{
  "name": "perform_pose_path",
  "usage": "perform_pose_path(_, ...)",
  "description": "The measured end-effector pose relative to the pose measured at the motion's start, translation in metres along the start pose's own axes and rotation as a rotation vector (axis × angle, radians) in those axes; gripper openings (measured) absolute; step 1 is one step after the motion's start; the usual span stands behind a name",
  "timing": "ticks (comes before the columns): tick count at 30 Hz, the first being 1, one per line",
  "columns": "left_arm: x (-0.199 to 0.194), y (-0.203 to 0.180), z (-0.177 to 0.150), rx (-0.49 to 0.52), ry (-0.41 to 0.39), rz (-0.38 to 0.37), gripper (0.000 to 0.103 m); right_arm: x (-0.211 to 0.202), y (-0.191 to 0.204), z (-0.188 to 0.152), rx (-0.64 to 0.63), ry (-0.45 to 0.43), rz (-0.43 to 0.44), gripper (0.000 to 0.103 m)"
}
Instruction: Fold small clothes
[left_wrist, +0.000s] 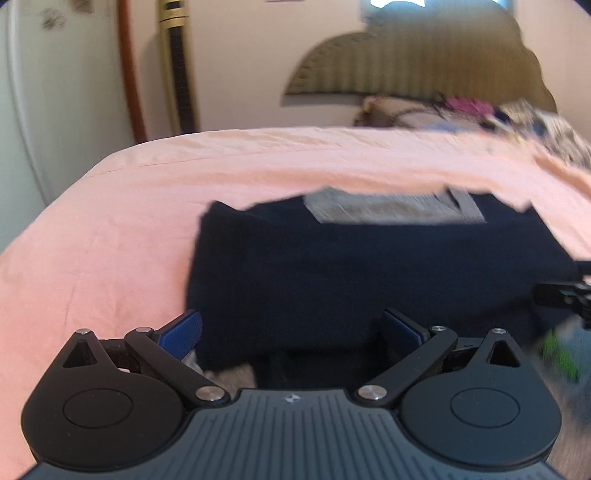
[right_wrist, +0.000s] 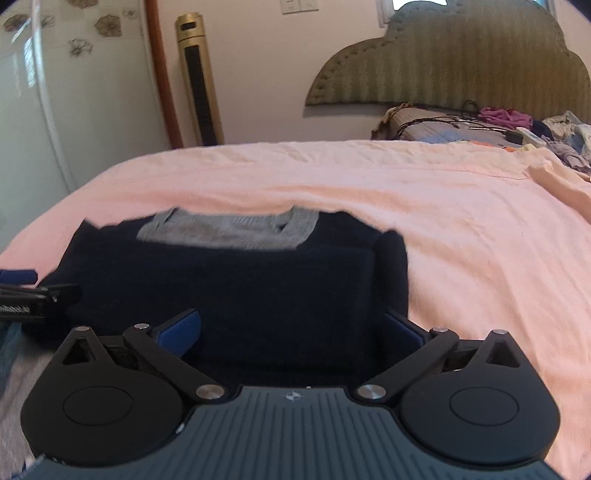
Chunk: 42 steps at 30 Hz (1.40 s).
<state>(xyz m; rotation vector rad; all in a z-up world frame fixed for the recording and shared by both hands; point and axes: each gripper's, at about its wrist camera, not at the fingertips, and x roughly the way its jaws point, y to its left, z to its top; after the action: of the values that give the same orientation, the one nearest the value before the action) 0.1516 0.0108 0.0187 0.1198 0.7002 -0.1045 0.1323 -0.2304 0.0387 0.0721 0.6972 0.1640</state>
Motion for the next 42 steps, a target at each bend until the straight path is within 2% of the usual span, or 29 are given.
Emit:
perform_pose_path(1,0.005,-0.004,-0.003,0.034,0.014,0.01,0.103,0.004,-0.001,-0.005,-0.012,0.015,-0.02,0.103)
perform_pose_path(3,0.006,0.002,-0.004,0.013,0.003,-0.007,0.103,0.009,-0.003,-0.007,-0.039,0.014,-0.056,0.103)
perform_pose_path(5,0.002,0.007,-0.002,-0.006,0.026,-0.001,0.103,0.007,-0.008,-0.002,0.003,0.024,-0.087,0.103)
perform_pose_path(7,-0.011,0.007,-0.006,-0.002,0.024,0.001,0.103,-0.004,-0.015,-0.002,0.065,0.032,-0.074,0.098)
perform_pose_path(9,-0.026,0.005,-0.016,0.005,0.017,-0.029,0.103,-0.02,-0.014,-0.01,0.088,0.021,-0.024,0.101)
perform_pose_path(12,-0.036,-0.002,-0.035,0.029,0.017,-0.058,0.103,-0.037,-0.002,-0.028,0.047,0.018,-0.003,0.102)
perform_pose_path(14,-0.031,-0.005,-0.045,0.043,0.03,-0.052,0.103,-0.039,0.008,-0.039,-0.021,0.023,-0.025,0.103)
perform_pose_path(16,-0.033,0.001,-0.041,-0.002,0.04,-0.042,0.103,-0.033,0.01,-0.045,-0.063,0.039,-0.068,0.103)
perform_pose_path(19,-0.045,0.006,-0.043,-0.01,0.044,-0.025,0.103,-0.039,0.0,-0.038,0.023,0.048,-0.083,0.101)
perform_pose_path(23,-0.067,0.016,-0.056,-0.02,0.028,-0.01,0.103,-0.059,0.007,-0.046,-0.029,0.035,-0.047,0.102)
perform_pose_path(27,-0.09,0.042,-0.07,-0.114,0.017,0.004,0.103,-0.085,-0.011,-0.053,0.008,0.016,-0.021,0.101)
perform_pose_path(29,-0.097,0.06,-0.075,-0.198,0.021,-0.061,0.103,-0.1,-0.03,-0.055,0.066,-0.001,-0.015,0.101)
perform_pose_path(31,-0.101,0.078,-0.08,-0.307,0.026,-0.154,0.103,-0.106,-0.052,-0.056,0.16,0.026,0.039,0.1)
perform_pose_path(34,-0.094,0.103,-0.089,-0.489,0.075,-0.348,0.103,-0.104,-0.08,-0.063,0.312,0.096,0.136,0.094)
perform_pose_path(35,-0.09,0.108,-0.094,-0.54,0.096,-0.389,0.103,-0.105,-0.086,-0.066,0.358,0.098,0.17,0.094)
perform_pose_path(37,-0.088,0.111,-0.097,-0.56,0.1,-0.412,0.103,-0.107,-0.092,-0.068,0.418,0.102,0.236,0.091)
perform_pose_path(39,-0.088,0.109,-0.096,-0.541,0.107,-0.417,0.103,-0.107,-0.089,-0.072,0.44,0.134,0.299,0.083)
perform_pose_path(42,-0.087,0.108,-0.095,-0.525,0.115,-0.419,0.102,-0.109,-0.081,-0.077,0.402,0.143,0.306,0.081)
